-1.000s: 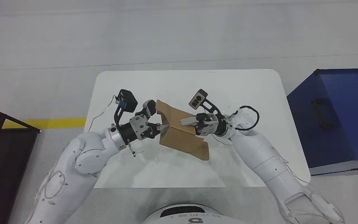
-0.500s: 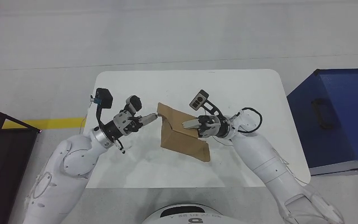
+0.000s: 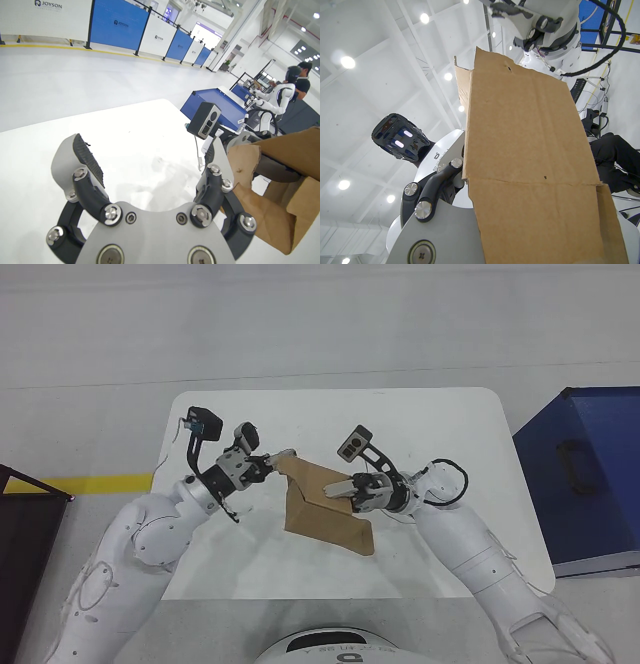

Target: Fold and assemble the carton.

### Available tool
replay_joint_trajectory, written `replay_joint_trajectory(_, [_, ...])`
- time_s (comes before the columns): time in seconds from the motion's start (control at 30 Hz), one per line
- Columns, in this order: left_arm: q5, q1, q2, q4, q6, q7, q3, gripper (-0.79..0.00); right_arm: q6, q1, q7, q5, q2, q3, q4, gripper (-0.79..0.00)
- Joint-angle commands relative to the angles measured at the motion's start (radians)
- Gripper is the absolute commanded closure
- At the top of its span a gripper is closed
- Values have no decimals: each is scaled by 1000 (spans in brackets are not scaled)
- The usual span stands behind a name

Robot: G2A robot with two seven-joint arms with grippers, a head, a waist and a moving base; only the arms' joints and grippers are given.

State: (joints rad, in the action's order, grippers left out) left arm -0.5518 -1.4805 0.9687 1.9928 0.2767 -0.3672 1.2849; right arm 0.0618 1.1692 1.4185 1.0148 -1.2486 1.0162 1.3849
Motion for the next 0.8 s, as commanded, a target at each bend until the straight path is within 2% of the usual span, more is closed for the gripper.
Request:
replay_joint_trajectory(0.0, [-38, 10, 3, 6, 3, -5, -26, -785, 1, -1, -5, 2, -1, 1, -1, 0])
replay_joint_trajectory(0.27, [-78, -11, 8, -4, 68, 53, -38, -785, -7, -6, -18, 13, -3, 9, -19, 0])
replay_joint_trajectory(0.5, [-20, -43, 8, -13, 84, 105, 16, -785, -6, -11, -17, 19, -7, 7, -34, 0])
replay_joint_trajectory(0.77, [30, -82, 2, -7, 182, 89, 82, -785, -3, -5, -22, 10, -9, 6, -28, 0])
